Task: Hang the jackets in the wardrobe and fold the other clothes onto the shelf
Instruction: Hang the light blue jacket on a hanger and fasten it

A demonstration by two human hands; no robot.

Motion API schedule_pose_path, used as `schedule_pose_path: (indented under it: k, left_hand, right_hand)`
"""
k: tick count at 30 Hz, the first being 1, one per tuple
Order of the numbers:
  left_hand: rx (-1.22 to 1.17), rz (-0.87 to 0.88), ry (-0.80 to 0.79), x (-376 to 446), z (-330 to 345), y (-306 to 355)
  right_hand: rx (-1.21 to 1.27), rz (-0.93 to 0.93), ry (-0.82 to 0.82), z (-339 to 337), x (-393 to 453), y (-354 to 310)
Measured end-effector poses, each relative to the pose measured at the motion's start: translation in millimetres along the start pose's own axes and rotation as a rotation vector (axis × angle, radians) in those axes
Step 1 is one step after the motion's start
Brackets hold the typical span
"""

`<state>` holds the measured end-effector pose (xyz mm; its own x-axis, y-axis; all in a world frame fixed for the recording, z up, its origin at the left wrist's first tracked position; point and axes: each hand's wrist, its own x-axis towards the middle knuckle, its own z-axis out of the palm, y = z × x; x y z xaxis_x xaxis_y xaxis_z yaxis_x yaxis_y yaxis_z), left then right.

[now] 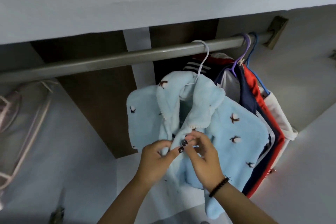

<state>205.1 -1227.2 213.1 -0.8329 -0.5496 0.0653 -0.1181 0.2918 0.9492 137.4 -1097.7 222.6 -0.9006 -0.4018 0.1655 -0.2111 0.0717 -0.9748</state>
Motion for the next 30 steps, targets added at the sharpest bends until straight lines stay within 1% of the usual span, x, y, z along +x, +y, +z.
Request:
schedule_pose_path:
  k: [3, 6, 8, 10, 12, 18, 22, 24, 30]
  left_hand:
    - [-0.058, -0.008, -0.011, -13, -11, 7]
    - [-0.045, -0.029, -0.036, -21, -20, 12]
    - [-0.010, 0.024, -0.027, -27, -23, 14]
    - [-0.012, 0.096, -0.015, -33, -27, 18]
    - [-0.051, 0.115, 0.022, -35, -31, 20]
    - [-0.099, 0.058, 0.122, -19, -36, 26]
    - [-0.119, 0.072, 0.198, -4, -33, 34]
    - [-0.185, 0.020, 0.179, 3, -30, 34]
    - [-0.316, -0.078, 0.143, 20, -28, 41]
  right_hand:
    - [0.140, 0.082, -0.026, 8, 0, -16]
    - [0.232, 0.148, -0.030, 11, 3, -24]
    - [0.254, 0.177, 0.001, 10, 5, -29]
    - [0.249, 0.176, 0.033, 8, 6, -34]
    - [0.271, 0.164, 0.058, 3, 5, -36]
    - [0.251, 0.134, 0.093, -13, 0, -31]
    - [0.136, 0.041, 0.059, -20, 9, -32]
    - [0.096, 0.026, 0.034, -20, 14, -33]
    - [0.122, 0.130, -0.114, -19, 28, -35]
